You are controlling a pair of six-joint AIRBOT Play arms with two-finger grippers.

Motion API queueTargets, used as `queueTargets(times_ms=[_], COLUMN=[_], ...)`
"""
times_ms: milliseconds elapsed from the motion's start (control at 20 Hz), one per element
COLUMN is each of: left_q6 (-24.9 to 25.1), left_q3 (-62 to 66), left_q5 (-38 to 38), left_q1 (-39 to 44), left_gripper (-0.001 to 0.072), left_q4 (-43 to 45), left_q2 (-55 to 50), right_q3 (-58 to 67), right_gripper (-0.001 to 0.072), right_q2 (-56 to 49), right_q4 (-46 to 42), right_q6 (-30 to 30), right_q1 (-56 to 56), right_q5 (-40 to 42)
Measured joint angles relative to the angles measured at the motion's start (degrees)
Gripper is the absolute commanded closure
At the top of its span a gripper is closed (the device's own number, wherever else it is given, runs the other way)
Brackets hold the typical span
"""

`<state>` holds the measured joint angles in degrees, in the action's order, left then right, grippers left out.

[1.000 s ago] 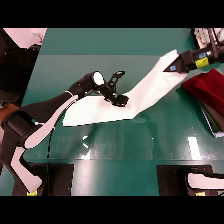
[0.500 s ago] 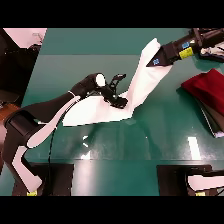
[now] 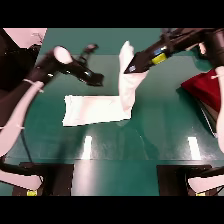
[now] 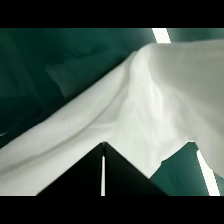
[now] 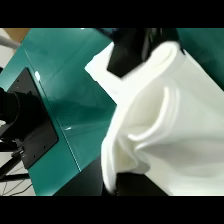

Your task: Fold the shirts.

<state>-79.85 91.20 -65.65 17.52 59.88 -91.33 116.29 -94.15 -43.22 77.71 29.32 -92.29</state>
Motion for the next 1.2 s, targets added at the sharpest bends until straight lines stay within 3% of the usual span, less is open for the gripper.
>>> queueTargets(times_ms=[250, 300, 400, 450, 650, 700, 950, 1100, 1150, 1200], left_q6=[0.6, 0.7, 0.7, 0.7, 0.7, 0.7, 0.8, 0.8, 0.8, 0.8], left_q3=[0.0, 0.0, 0.0, 0.0, 0.0, 0.0, 0.0, 0.0, 0.0, 0.0], left_q5=[-3.8, -4.2, -4.8, -5.1, -6.3, -6.7, -9.1, -10.5, -10.7, -10.8], left_q1=[-11.4, -13.4, -17.0, -18.4, -21.2, -21.5, -22.1, -22.2, -22.2, -22.3], left_gripper=[0.068, 0.068, 0.0679, 0.068, 0.068, 0.068, 0.068, 0.068, 0.068, 0.068], left_q4=[5.4, 6.2, 7.3, 7.7, 8.2, 8.0, 6.7, 6.1, 6.0, 5.9], left_q2=[11.0, 12.7, 15.8, 17.0, 19.6, 19.9, 20.5, 20.6, 20.6, 20.6], right_q3=[0.0, 0.0, 0.1, 0.1, 0.1, 0.0, -9.1, -21.5, -25.8, -30.4], right_gripper=[0.0693, 0.0661, 0.0143, 0.008, 0.0128, 0.0188, 0.0188, 0.0187, 0.0162, 0.002], right_q2=[-8.1, -10.0, -13.9, -15.6, -18.1, -17.9, -11.8, -5.7, -3.6, -1.6], right_q4=[0.2, 0.2, 0.2, 0.4, -0.3, -0.8, -6.3, -7.5, -7.1, -6.4], right_q6=[-5.0, -6.2, -8.3, -9.1, -10.4, -10.4, -7.3, -5.5, -5.0, -4.7], right_q1=[12.0, 14.5, 19.0, 20.9, 23.1, 22.5, 13.3, 5.3, 2.9, 0.3], right_q5=[10.8, 14.1, 21.6, 25.4, 31.5, 30.4, 18.0, 15.7, 16.1, 17.3])
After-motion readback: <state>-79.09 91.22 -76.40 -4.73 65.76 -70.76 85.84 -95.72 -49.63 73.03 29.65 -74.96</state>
